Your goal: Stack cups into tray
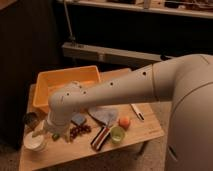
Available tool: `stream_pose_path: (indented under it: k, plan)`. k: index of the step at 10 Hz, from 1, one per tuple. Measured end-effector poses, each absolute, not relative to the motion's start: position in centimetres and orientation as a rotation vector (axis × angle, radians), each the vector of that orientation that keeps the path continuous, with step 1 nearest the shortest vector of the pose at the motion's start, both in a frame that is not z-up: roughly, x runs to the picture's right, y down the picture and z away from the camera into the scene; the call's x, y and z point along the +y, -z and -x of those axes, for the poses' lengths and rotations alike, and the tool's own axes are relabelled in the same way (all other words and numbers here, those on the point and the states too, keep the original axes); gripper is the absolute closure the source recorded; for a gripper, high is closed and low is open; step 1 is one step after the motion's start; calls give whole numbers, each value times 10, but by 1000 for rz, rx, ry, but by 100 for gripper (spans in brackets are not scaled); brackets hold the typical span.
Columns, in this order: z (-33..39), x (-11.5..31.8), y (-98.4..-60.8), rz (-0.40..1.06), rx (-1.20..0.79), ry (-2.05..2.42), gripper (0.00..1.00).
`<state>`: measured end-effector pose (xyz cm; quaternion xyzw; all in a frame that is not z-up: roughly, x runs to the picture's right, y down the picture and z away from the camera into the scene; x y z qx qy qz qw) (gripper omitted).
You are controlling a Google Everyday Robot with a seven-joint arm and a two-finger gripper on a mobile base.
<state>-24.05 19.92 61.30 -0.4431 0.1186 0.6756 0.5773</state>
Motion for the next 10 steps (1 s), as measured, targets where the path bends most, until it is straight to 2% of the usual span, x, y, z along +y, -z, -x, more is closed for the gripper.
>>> stream_pose_path:
  k: [3,6,10]
  plan:
    - [241,191,-613,993,287,-1607,20]
    - [250,133,-621,861,280,-1637,20]
    - [264,87,-648,840,211,-1616,20]
